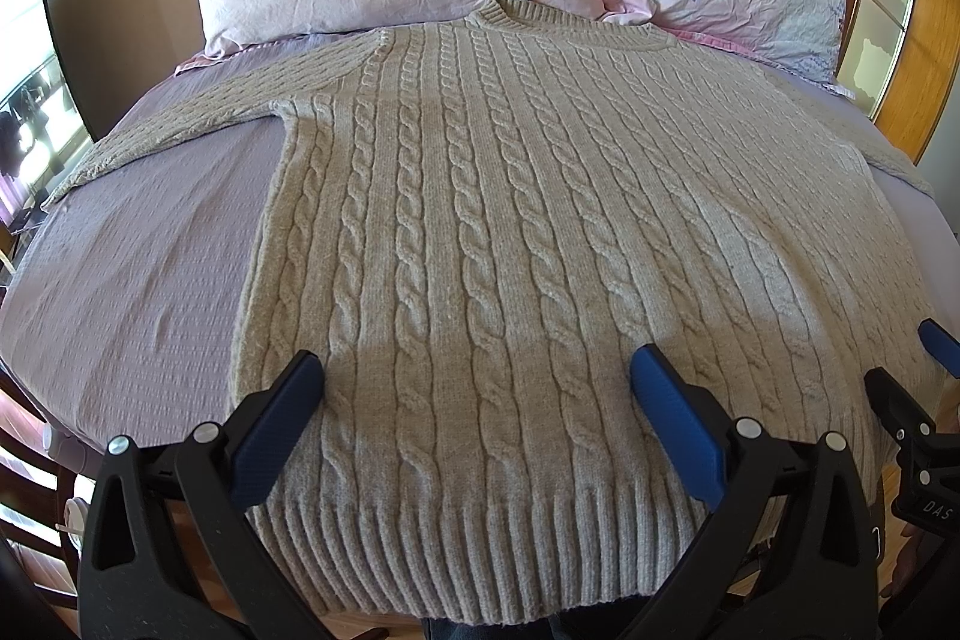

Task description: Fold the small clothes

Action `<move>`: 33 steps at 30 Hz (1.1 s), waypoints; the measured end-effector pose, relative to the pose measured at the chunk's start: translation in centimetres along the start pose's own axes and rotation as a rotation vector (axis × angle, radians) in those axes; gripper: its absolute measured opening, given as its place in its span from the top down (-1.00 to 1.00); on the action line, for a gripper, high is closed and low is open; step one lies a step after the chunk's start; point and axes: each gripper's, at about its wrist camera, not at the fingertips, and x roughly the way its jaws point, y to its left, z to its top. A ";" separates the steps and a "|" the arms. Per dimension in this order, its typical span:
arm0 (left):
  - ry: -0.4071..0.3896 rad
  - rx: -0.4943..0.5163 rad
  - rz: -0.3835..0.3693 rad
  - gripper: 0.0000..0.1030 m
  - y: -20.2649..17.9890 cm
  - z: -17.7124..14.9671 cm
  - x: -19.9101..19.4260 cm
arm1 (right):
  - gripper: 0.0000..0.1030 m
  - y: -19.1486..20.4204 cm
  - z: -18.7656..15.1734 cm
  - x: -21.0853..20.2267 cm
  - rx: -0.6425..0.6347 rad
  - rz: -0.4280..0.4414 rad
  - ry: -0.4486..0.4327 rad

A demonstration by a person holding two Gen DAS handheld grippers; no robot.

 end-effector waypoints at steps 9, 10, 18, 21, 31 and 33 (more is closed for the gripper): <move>-0.001 0.001 0.000 -0.97 0.0 0.0 0.0 | -0.97 -0.1 0.0 0.0 -0.001 0.000 0.000; -0.001 0.000 0.000 -0.97 0.0 0.0 0.0 | -0.97 -0.1 0.1 0.0 -0.001 0.001 0.000; 0.000 0.002 -0.001 -0.97 0.0 0.0 0.0 | -0.97 -0.8 0.9 -0.2 -0.043 0.048 0.046; 0.012 0.009 -0.009 -0.97 0.1 0.1 0.1 | -0.97 -2.0 2.8 0.7 -0.057 0.108 0.147; 0.139 -0.066 -0.143 -0.97 3.4 3.5 0.0 | -0.94 -29.5 10.1 2.5 0.908 -0.004 0.060; 0.127 -0.129 -0.128 -0.97 4.9 4.2 -0.8 | -0.71 -34.7 10.2 3.1 1.072 -0.003 0.011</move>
